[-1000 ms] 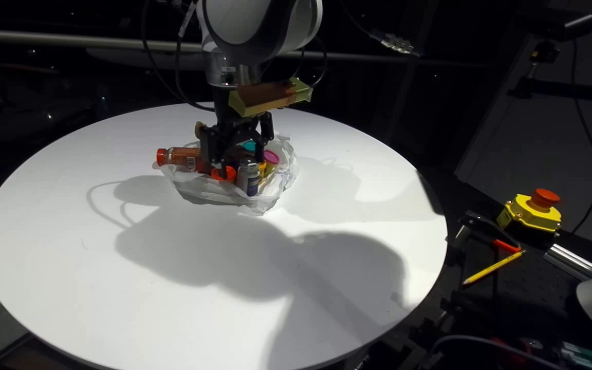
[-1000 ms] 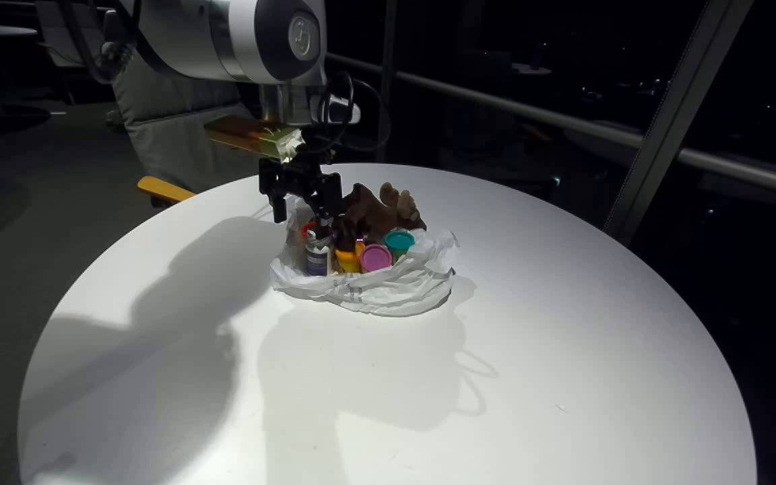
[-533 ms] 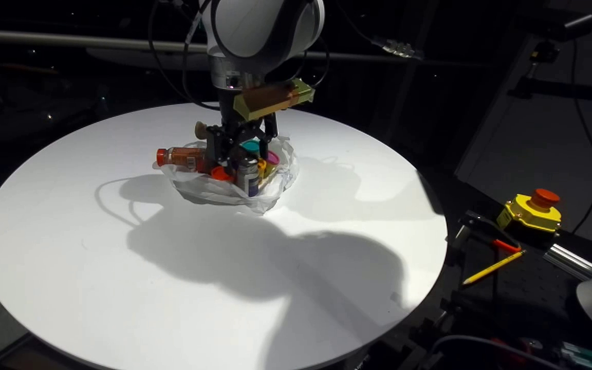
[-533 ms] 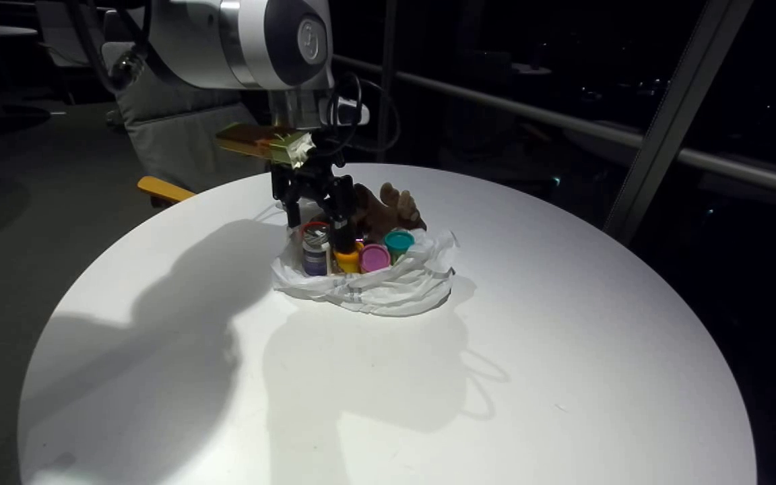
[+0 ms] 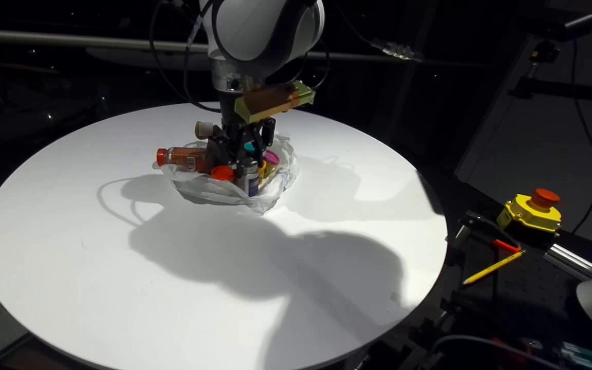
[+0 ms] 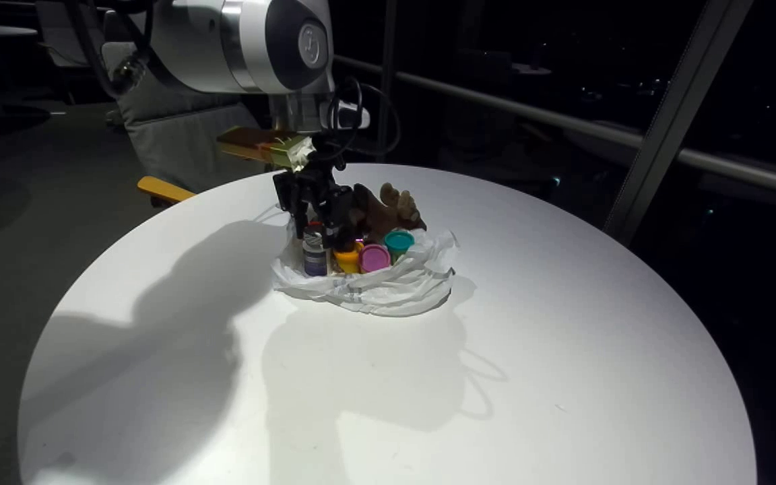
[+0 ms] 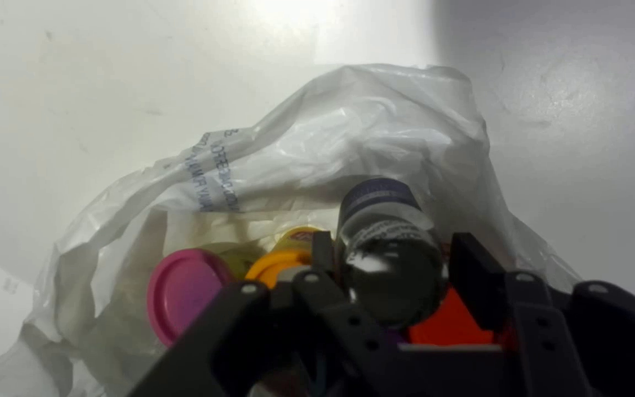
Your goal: Remove the things from the plastic bag and put them on the table
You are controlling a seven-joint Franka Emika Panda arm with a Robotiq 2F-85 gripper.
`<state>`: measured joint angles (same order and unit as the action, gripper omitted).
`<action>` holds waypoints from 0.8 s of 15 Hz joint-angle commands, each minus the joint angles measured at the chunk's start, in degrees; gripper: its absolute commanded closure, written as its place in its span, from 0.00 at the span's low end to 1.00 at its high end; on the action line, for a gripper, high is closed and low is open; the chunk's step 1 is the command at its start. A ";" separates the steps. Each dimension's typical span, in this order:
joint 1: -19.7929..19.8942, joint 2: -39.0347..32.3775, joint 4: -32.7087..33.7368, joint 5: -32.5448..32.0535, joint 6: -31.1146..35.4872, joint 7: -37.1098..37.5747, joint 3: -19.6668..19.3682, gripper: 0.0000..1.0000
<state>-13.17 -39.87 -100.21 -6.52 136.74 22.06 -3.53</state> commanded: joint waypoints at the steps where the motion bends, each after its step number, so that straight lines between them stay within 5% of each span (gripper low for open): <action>1: -0.40 0.09 0.07 -0.33 -0.18 0.64 -0.30 0.73; 5: 0.59 3.06 -1.26 0.38 -2.21 -1.08 0.33 0.76; 12: 2.38 19.77 -13.56 -4.95 -2.07 -0.39 -3.86 0.76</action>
<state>-11.99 -29.56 -105.01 -8.23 133.87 21.03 -5.65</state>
